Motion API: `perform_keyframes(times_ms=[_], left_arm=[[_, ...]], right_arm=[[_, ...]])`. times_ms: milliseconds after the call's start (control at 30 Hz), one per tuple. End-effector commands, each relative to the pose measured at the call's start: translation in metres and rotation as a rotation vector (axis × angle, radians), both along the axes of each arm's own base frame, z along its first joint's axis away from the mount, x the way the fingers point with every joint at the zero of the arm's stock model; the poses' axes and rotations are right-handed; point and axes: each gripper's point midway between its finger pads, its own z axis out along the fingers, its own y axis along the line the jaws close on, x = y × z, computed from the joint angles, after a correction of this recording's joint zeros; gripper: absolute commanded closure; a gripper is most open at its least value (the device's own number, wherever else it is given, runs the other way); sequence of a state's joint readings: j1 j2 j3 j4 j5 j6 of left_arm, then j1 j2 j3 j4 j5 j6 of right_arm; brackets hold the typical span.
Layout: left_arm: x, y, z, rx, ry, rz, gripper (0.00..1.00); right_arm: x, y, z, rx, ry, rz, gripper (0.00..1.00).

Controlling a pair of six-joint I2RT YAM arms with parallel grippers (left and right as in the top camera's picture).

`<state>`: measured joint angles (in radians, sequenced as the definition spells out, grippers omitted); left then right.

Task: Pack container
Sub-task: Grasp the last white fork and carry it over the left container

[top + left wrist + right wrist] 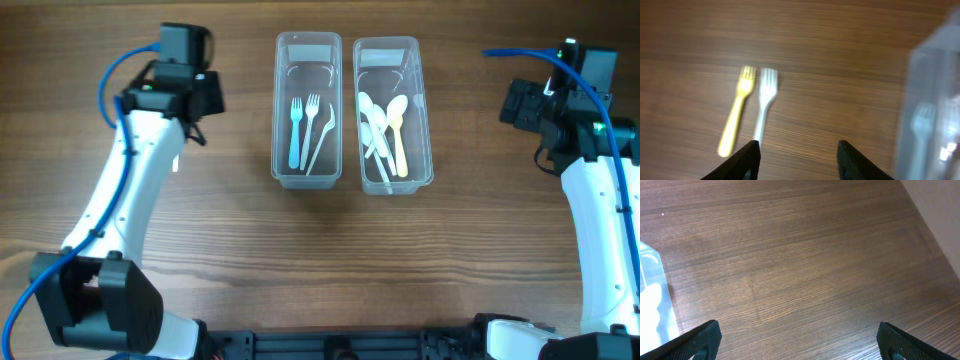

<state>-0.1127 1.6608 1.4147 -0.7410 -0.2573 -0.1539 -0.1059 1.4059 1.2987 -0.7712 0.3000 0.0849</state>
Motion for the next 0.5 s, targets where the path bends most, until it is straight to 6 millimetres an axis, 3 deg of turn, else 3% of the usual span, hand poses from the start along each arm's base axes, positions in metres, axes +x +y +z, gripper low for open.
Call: perform_keyframes(times_ms=[0, 167, 467], left_arm=[[0.001, 0.033, -0.014, -0.016, 0.040, 0.046, 0.51], [0.001, 0.053, -0.034, -0.092, 0.092, 0.014, 0.53], [-0.007, 0.077, -0.111, -0.092, 0.245, 0.022, 0.52]], right_arm=[[0.001, -0.002, 0.006, -0.015, -0.010, -0.003, 0.00], [0.001, -0.002, 0.006, -0.015, -0.010, -0.003, 0.00], [0.001, -0.002, 0.006, -0.015, -0.010, -0.003, 0.00]])
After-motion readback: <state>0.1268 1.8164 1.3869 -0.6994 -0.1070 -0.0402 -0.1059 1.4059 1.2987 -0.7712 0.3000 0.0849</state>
